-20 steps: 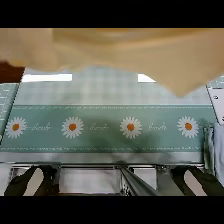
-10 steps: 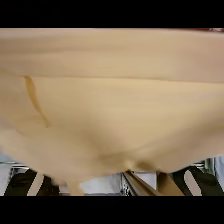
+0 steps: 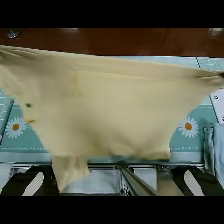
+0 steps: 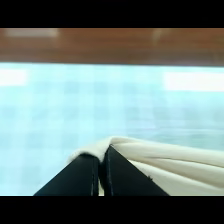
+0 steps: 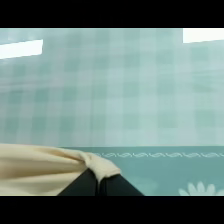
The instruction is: Fold the shirts.
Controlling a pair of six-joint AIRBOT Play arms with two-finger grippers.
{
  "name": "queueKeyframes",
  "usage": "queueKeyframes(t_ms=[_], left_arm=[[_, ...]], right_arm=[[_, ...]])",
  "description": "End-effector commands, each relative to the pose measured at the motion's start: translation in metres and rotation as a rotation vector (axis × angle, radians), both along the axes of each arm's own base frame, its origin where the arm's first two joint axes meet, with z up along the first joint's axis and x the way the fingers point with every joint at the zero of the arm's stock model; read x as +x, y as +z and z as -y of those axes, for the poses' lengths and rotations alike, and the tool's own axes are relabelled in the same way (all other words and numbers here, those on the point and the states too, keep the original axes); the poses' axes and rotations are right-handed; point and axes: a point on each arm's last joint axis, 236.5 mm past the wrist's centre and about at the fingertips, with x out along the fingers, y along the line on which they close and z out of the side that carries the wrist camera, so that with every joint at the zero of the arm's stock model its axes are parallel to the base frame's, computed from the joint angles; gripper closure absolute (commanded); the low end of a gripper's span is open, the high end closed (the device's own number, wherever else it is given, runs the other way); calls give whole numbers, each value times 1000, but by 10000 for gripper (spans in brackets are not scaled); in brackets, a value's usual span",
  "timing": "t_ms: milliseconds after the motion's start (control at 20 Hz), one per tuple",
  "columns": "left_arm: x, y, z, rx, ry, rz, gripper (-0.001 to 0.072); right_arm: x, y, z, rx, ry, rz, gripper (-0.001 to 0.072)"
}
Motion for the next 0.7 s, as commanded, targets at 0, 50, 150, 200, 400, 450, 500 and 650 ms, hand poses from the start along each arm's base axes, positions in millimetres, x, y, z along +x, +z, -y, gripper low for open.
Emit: queueKeyframes(t_ms=[0,50,150,200,400,450,500,650], left_arm=[[76,-70,-6,-69,40,-75,677],[93,-84,-5,-120,62,-83,677],[127,-110,2,-252,98,-85,677],[140,-126,6,-319,115,-95,677],[165,-193,18,-486,172,-208,676],[169,-207,20,-510,182,-231,676],[171,-223,23,-533,191,-263,676],[174,-252,27,-574,210,-317,677]], right_arm=[[80,-67,12,92,-29,-24,693],[104,-77,13,131,-37,-21,693],[148,-100,13,217,-54,-27,693],[167,-118,14,236,-56,-54,693],[217,-182,-4,355,-50,-175,693],[228,-189,-8,381,-49,-182,693],[236,-196,-10,388,-44,-190,693],[241,-221,-16,403,-33,-245,693]])
